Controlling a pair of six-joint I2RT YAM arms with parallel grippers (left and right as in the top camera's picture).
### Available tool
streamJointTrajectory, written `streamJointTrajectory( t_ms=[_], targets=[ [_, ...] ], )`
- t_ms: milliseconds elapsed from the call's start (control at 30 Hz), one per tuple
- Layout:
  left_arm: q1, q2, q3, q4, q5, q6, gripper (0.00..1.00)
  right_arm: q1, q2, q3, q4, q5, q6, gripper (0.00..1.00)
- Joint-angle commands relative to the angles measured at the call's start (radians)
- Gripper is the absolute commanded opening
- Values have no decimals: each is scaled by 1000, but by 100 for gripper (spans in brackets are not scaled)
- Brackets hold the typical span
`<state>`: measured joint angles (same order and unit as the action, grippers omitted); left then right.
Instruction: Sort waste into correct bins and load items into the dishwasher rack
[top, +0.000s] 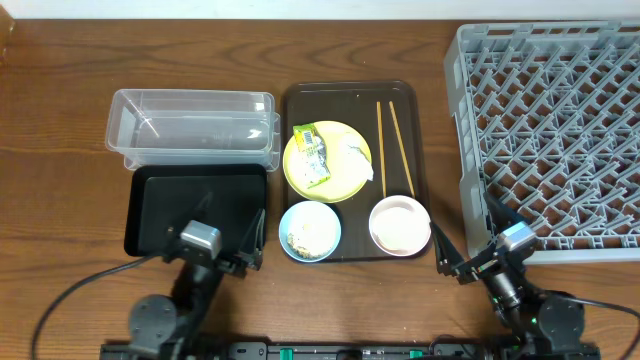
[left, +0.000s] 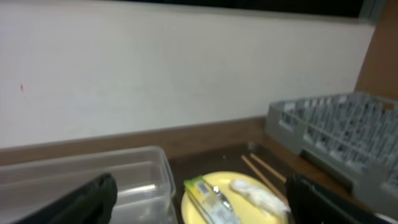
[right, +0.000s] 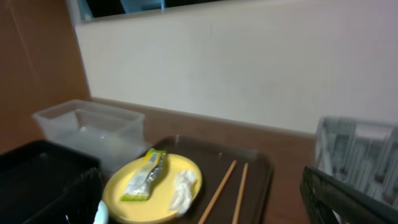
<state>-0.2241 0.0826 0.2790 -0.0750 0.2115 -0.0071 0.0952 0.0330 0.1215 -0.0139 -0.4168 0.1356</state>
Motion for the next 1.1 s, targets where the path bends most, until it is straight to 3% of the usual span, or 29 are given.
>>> streamJointTrajectory(
  t_ms=[0,200,400,467,733,833,1000,1067],
  targets=[
    [5,125,210,-136,21,-37,89,-17,72,152,-114,-17,70,99],
    [5,500,584,-488,84,-36,89,-17,373,481,-393,-26,54,99],
    [4,860,919,-811,106,-37,89,-17,687,829,-638,-45,-79,99],
    [4,936,995,-885,180,-36,89,-17,766,917,-716,-45,-108,99],
    [0,1093,1035,-886,518,-76,89,-17,917,1003,-875,-142,-55,99],
    [-57,1131,1035,-874,467,-128,89,-18,951,1003,-885,-114,14,99],
    [-277,1210,1035,-874,178,-210,88,-32,1000,1003,-912,46,248,99],
    [-373,1256,1034,-874,72,-261,82,-44,1009,1003,-919,68,304,98]
  ],
)
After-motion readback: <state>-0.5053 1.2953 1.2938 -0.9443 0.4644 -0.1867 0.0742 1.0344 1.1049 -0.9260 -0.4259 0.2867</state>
